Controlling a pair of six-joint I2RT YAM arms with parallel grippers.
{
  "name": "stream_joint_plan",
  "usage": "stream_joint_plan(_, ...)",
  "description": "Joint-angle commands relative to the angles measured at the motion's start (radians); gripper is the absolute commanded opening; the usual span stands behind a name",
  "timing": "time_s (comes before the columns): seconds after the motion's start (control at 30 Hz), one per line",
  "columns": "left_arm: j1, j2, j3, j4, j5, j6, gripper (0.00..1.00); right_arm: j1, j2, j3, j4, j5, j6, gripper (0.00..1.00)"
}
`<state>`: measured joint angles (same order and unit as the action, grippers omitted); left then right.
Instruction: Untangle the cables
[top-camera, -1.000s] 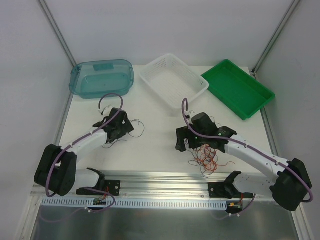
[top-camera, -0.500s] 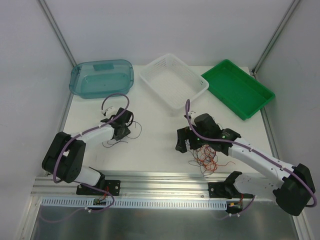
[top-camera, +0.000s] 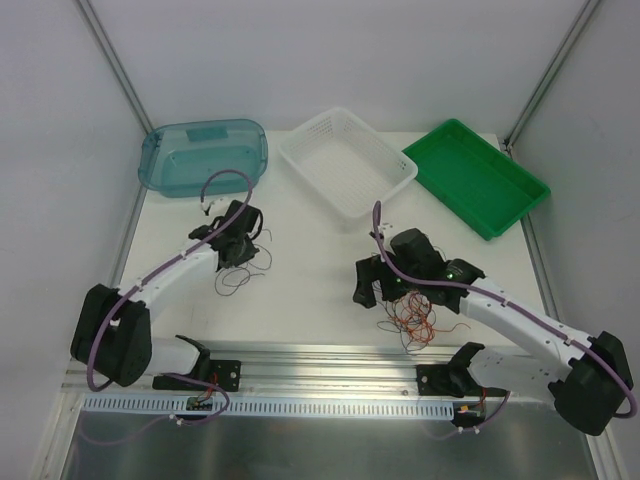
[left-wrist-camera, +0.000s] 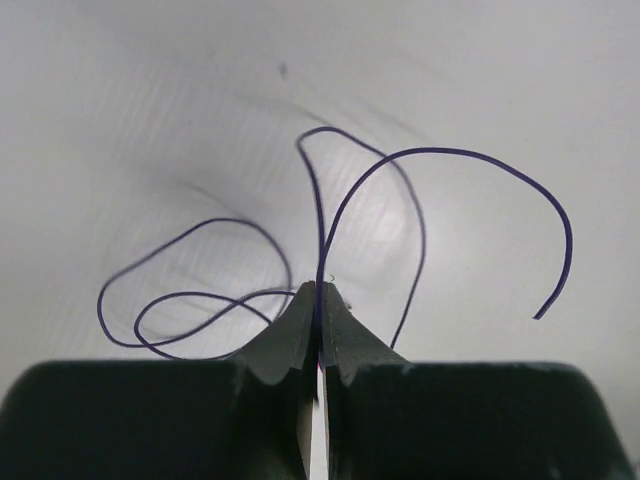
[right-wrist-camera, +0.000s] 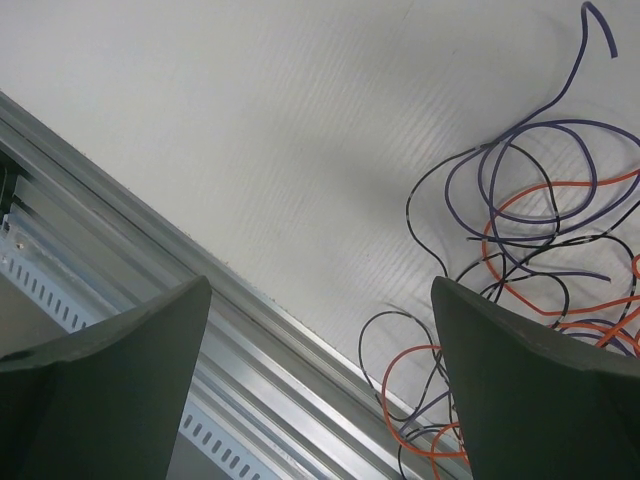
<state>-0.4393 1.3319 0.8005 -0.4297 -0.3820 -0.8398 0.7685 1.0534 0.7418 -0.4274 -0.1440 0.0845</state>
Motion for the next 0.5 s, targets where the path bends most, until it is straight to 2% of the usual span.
stream_joint_plan(0.0,-0.009,-0.108,0.175,-0.095,-0.023,0.106,0.0,0.005,-0.039,0.033,-0.034,0.009,-0.019,0.97)
stream_joint_plan(0.17,0.004,-0.137,0.405,-0.142,-0.023,0.234,0.0,0.003,-0.052,0.051,-0.065,0.023,-0.02,0.97)
stream_joint_plan(0.47,0.036,0.005,1.055,-0.179,-0.008,0.418,0.0,0.003,-0.078,0.091,-0.137,0.027,-0.025,0.97)
